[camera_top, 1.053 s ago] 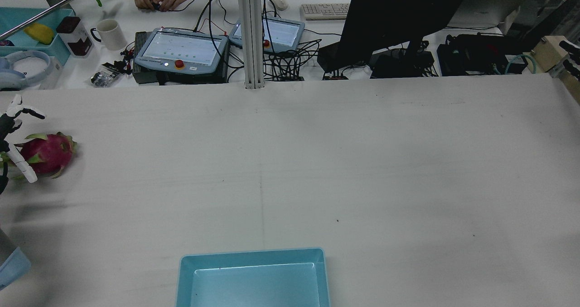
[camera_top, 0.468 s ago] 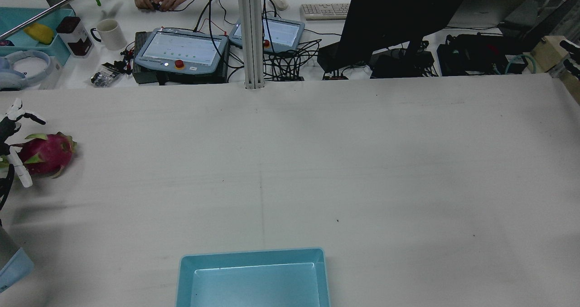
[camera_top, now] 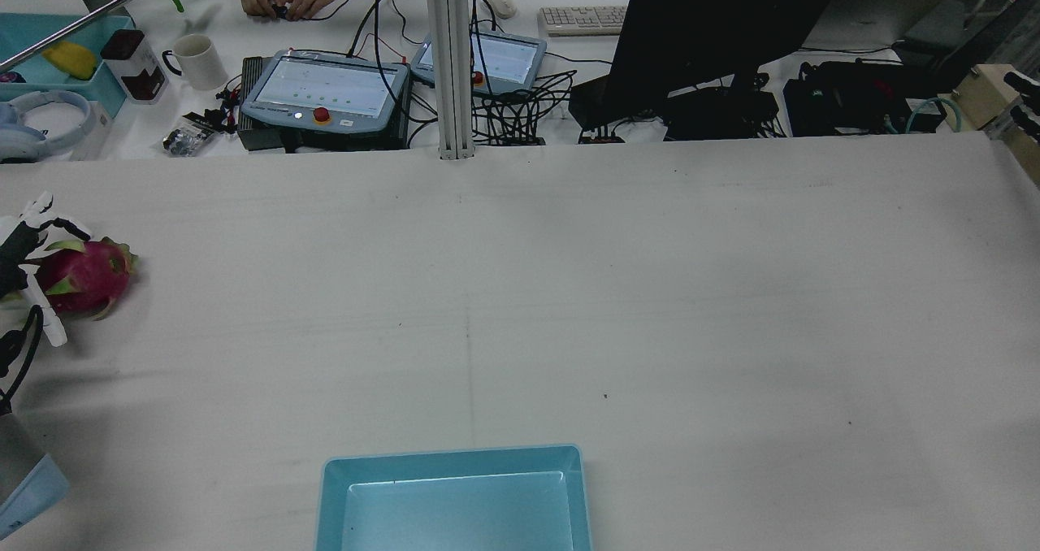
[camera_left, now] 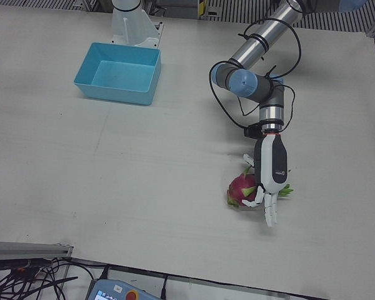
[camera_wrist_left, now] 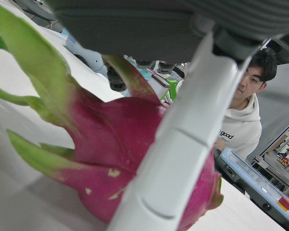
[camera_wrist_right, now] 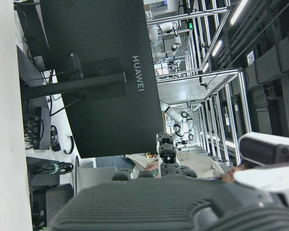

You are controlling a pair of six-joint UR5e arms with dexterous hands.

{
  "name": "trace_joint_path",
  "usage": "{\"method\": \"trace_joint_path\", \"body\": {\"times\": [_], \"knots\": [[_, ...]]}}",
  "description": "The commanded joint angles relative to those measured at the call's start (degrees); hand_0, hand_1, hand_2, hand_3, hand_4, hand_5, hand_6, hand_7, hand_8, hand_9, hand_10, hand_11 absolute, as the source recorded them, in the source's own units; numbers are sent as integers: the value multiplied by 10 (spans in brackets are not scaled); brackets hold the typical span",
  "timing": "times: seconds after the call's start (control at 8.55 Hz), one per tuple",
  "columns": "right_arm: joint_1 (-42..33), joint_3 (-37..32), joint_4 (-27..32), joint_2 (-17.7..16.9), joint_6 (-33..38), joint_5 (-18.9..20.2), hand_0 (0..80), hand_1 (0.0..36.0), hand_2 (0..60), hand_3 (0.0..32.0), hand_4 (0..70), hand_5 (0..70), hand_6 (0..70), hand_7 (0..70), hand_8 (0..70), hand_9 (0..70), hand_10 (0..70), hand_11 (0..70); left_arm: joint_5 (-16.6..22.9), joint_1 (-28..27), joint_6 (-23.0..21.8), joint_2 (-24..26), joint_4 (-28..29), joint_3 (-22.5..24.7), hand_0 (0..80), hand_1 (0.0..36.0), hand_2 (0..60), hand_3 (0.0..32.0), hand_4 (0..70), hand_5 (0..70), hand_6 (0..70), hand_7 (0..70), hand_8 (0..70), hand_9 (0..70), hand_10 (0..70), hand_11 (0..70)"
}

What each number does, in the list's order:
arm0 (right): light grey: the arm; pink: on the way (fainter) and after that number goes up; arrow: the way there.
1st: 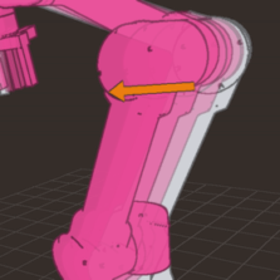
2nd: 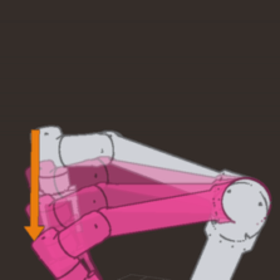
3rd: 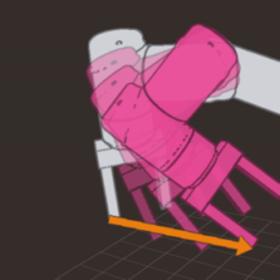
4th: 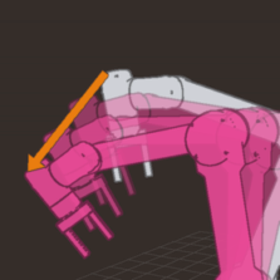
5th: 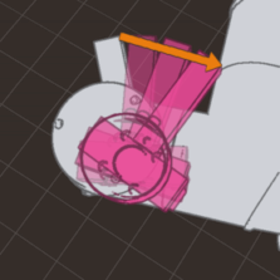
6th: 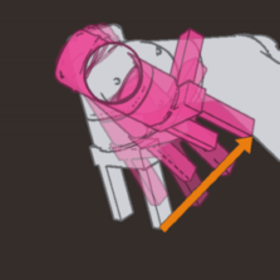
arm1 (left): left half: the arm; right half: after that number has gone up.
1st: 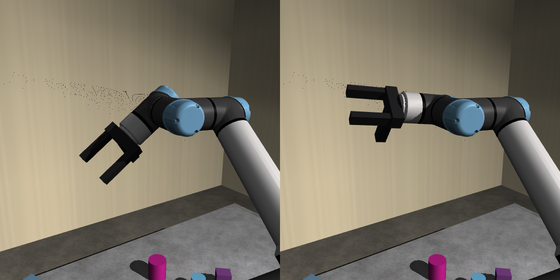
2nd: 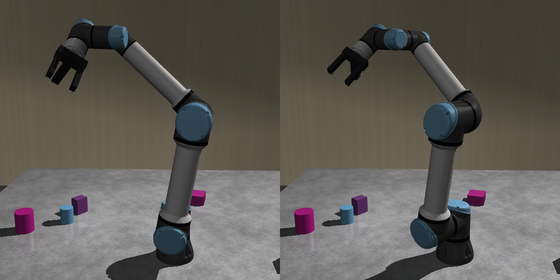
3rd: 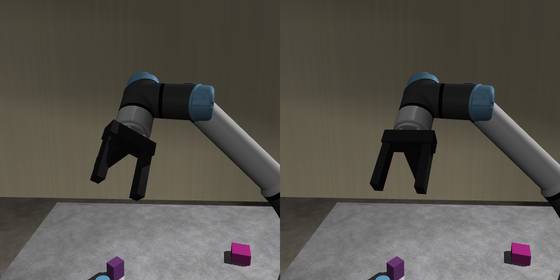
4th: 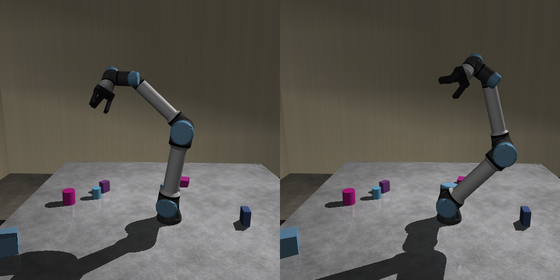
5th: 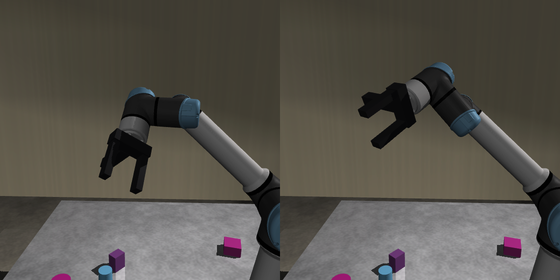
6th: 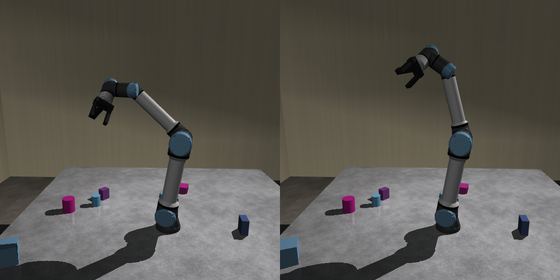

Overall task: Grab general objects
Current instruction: 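Move the left hand down beside the pink dragon fruit, then wrap the left hand's fingers around the dragon fruit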

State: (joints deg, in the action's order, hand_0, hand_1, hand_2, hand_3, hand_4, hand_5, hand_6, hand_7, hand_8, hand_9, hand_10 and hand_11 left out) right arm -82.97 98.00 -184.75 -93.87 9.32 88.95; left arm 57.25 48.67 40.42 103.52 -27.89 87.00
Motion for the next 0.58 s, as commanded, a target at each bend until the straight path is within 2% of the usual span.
{"method": "trace_joint_path", "body": {"times": [0.0, 0.47], "knots": [[0, -1, 0, 0, 0, 1, 0, 0, 0, 0, 0, 0, 0, 0, 0, 0, 0, 0, 0, -2, 6, 14, -18, -2, 800, 328, 76, 0, 102, 202, 0, 46, 0, 0, 0, 0], [0, -1, 0, 0, 0, 1, 0, 0, 0, 0, 0, 0, 0, 0, 0, 0, 0, 0, -5, -2, 32, 39, -58, -5, 800, 352, 92, 0, 116, 241, 16, 63, 0, 0, 0, 1]]}}
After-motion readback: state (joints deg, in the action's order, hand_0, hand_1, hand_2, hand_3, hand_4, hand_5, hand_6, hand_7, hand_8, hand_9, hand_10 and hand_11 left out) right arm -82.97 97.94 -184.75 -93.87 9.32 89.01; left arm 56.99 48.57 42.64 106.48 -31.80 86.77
